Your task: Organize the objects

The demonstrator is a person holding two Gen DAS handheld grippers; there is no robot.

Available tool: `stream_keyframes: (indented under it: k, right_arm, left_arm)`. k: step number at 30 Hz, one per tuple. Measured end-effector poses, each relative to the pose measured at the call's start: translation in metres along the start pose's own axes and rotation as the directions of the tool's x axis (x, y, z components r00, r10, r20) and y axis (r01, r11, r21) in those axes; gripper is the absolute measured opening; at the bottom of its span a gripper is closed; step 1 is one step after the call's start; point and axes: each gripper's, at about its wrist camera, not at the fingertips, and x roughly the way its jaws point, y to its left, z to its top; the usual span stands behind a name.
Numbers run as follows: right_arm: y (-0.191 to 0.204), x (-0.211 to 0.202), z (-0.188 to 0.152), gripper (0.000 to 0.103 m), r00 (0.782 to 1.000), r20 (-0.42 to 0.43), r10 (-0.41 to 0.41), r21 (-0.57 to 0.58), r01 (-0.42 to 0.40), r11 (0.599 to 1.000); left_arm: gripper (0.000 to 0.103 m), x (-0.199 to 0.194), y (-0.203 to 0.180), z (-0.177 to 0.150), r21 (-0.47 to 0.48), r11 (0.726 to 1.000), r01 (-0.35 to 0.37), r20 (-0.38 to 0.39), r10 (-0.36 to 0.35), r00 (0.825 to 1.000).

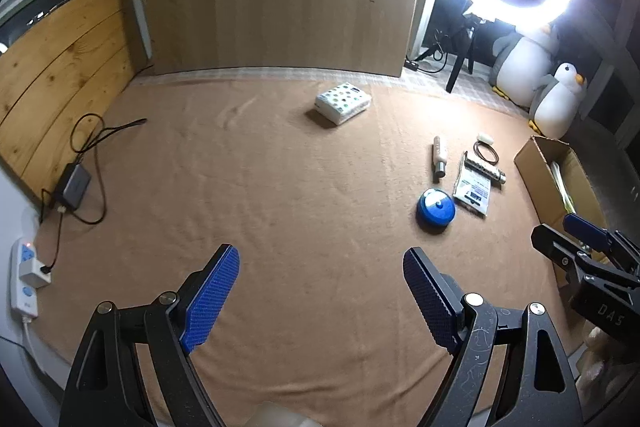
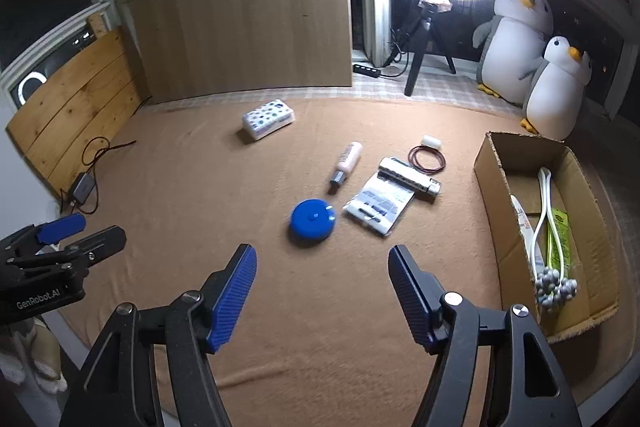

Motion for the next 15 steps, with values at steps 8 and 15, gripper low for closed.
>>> stream_keyframes:
  k: [8, 15]
  right_arm:
    - [-0.012, 0.02, 0.008, 0.065, 1.0, -0.012, 0.024, -0.022, -0.024, 0.999]
    - [-0.01, 0.022, 0.014, 0.065, 1.0, -0.006, 0.027, -0.041, -0.027, 0.999]
  left_arm:
    - [0.087, 0.025, -0.033, 0.016, 0.019, 1.0, -0.007, -0.009, 0.008, 1.0]
    - [0.088, 0.026, -0.04, 0.018, 0.006, 1.0, -0.01, -0.004, 0.01, 1.0]
